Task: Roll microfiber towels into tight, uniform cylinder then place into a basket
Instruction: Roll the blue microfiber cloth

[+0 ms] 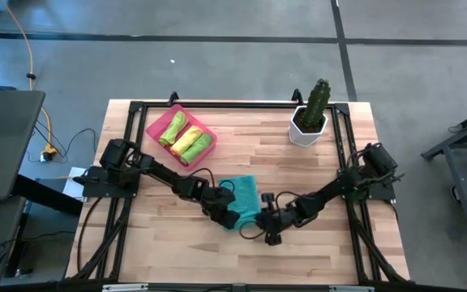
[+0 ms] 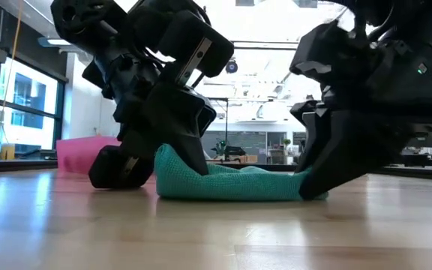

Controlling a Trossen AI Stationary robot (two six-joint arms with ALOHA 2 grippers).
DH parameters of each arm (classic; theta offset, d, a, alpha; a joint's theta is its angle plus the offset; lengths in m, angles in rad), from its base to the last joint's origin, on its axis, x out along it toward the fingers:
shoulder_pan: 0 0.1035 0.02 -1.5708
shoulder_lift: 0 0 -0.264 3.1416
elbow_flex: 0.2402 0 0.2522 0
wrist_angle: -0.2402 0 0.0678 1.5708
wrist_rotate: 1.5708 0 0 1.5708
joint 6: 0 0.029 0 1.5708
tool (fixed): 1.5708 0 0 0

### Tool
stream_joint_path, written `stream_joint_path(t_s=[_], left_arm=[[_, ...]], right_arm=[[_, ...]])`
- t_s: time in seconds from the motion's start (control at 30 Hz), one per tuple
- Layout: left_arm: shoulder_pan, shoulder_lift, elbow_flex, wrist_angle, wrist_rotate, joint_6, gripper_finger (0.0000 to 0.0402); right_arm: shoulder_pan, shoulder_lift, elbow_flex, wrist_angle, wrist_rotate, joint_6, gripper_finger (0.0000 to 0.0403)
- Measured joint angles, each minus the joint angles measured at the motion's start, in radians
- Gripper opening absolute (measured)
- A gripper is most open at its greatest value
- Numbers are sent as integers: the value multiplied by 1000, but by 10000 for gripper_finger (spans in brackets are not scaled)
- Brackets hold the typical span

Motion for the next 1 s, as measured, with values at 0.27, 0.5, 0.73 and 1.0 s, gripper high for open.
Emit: stream_joint_path(t_s=[0.27, 0.5, 0.73, 1.0], left_arm=[[8, -1, 0, -12, 31, 222, 97], [11, -49, 2, -98, -143, 787, 142], [-51, -182, 6, -238, -388, 1098, 141], [-223, -256, 4, -324, -390, 790, 141]], right_arm=[[-14, 0, -2, -5, -83, 100, 12], [-42, -1, -2, 8, -262, 269, 4], [-45, -35, -7, 3, -330, 390, 3], [-44, -87, -12, 14, -316, -24, 2]])
